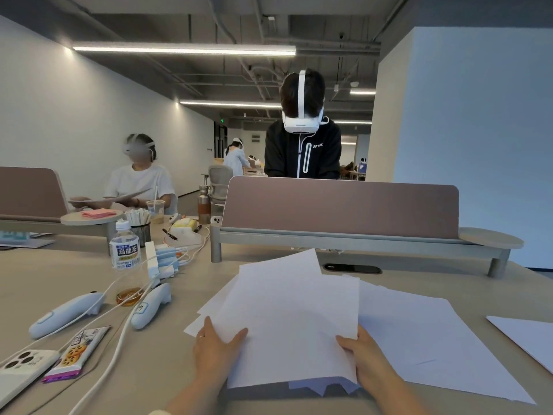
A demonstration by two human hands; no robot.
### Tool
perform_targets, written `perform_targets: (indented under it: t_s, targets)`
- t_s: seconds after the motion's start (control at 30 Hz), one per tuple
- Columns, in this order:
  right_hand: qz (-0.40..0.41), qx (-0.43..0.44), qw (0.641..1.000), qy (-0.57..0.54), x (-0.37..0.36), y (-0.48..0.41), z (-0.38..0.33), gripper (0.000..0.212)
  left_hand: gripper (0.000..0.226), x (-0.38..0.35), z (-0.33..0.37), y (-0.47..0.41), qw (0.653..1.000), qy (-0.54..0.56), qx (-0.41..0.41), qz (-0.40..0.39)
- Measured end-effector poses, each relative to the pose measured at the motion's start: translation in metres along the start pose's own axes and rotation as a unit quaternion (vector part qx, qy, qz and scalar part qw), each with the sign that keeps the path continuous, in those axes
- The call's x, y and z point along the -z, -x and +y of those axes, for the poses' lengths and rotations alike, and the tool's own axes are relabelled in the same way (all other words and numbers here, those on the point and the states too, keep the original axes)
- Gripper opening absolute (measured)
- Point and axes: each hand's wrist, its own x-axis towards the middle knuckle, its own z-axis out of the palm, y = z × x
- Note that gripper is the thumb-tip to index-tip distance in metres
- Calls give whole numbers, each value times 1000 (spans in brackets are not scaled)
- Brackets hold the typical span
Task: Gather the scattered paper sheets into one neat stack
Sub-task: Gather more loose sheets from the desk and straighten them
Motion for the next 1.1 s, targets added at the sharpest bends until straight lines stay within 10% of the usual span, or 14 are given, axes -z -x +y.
perform_targets:
  t_s: [0.3, 0.6, 1.1]
  targets:
    - [-8, -3, 979, -203, -4, 12, -1, 26, 86, -6, 17, 3, 902, 382, 170, -107]
    - [25, -131, 930, -343, -20, 17, 2, 54, 21, -22, 16, 23, 895, 368, 150, -204]
    - [-54, -83, 934, -343, -33, 39, -4, 51, 32, -28, 30, 34, 884, 426, 167, -94]
